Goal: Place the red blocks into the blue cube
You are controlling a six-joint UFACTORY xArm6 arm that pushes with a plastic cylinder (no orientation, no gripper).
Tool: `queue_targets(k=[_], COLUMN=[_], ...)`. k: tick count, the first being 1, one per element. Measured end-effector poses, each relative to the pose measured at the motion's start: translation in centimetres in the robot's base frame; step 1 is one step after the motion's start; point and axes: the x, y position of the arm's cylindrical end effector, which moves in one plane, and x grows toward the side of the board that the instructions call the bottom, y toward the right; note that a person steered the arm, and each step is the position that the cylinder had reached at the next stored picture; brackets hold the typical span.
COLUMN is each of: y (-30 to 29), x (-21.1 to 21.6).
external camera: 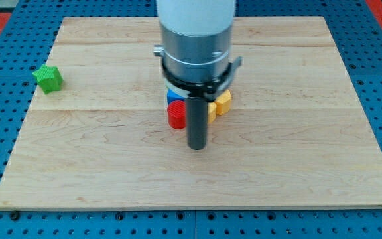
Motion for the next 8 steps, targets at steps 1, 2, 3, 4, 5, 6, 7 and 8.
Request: queue_targets(k=[1, 2, 3, 4, 5, 6, 7, 8], y=[3.6, 3.0, 2.3, 7.1, 7.4, 3.8, 1.1, -1.6], x=[-4.9, -8.5, -8.6, -10.4, -17.4, -18.0, -15.5, -15.0])
